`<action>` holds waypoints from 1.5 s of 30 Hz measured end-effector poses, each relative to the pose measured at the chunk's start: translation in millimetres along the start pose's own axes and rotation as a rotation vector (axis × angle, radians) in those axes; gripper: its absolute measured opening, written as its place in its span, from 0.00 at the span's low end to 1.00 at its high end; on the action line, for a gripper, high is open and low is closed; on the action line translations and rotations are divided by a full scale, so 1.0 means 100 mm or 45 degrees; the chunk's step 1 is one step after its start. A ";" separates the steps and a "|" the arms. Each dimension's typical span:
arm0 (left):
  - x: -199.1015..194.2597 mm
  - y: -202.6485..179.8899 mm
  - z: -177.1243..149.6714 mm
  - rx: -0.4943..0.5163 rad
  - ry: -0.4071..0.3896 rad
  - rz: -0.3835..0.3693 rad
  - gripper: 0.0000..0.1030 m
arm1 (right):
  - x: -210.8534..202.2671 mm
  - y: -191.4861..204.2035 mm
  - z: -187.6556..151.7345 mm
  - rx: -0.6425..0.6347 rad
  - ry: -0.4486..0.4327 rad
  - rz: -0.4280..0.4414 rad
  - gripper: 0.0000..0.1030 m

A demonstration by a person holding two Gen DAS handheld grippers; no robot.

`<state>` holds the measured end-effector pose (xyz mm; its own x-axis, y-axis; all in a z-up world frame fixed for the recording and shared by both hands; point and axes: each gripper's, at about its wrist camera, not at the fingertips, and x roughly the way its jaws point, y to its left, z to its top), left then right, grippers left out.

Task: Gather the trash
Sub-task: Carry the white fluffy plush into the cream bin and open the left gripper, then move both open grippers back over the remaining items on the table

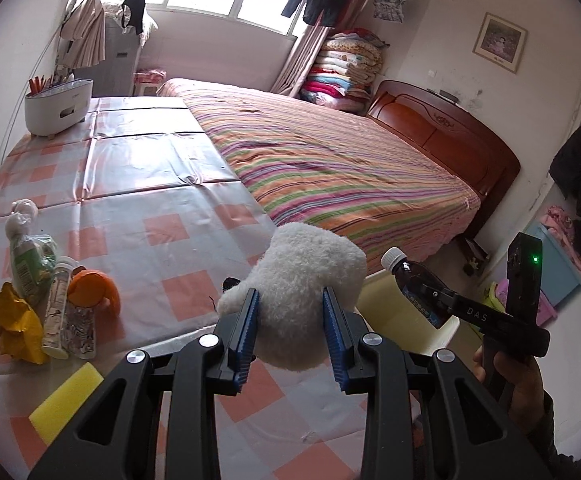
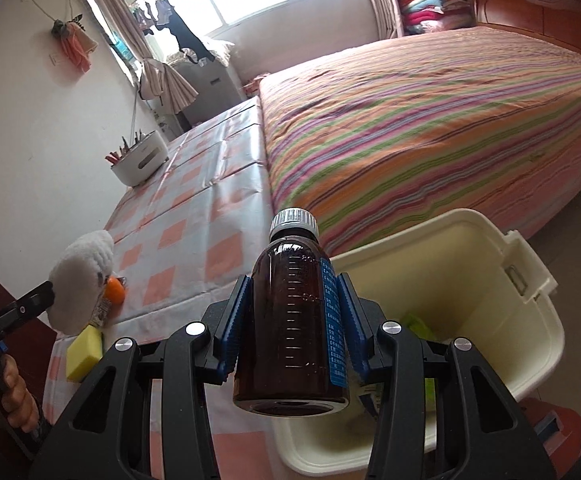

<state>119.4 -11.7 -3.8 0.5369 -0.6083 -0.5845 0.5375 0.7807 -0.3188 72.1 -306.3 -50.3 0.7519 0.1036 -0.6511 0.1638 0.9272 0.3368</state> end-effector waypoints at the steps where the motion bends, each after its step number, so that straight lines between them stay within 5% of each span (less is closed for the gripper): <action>1: 0.02 -0.03 0.00 0.006 0.006 -0.004 0.30 | -0.01 -0.06 -0.01 0.014 -0.001 -0.016 0.41; 12: 0.20 -0.31 -0.03 0.047 0.051 -0.058 0.30 | -0.11 -0.21 -0.03 0.068 -0.034 -0.108 0.48; 25: 0.58 -0.84 -0.06 0.108 0.134 -0.145 0.30 | -0.78 -0.41 0.11 0.244 -0.422 -0.113 0.65; 33: 0.96 -1.20 -0.18 0.186 0.236 -0.173 0.31 | -0.87 -0.52 0.11 0.301 -0.483 -0.099 0.66; 45: 1.14 -1.46 -0.22 0.257 0.241 -0.195 0.38 | -1.01 -0.60 0.08 0.370 -0.567 -0.073 0.70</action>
<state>87.4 -192.0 -40.4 0.3196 -0.6642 -0.6757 0.7308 0.6267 -0.2704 -8.3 -374.9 0.5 0.9244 -0.1656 -0.3436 0.3353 0.7823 0.5250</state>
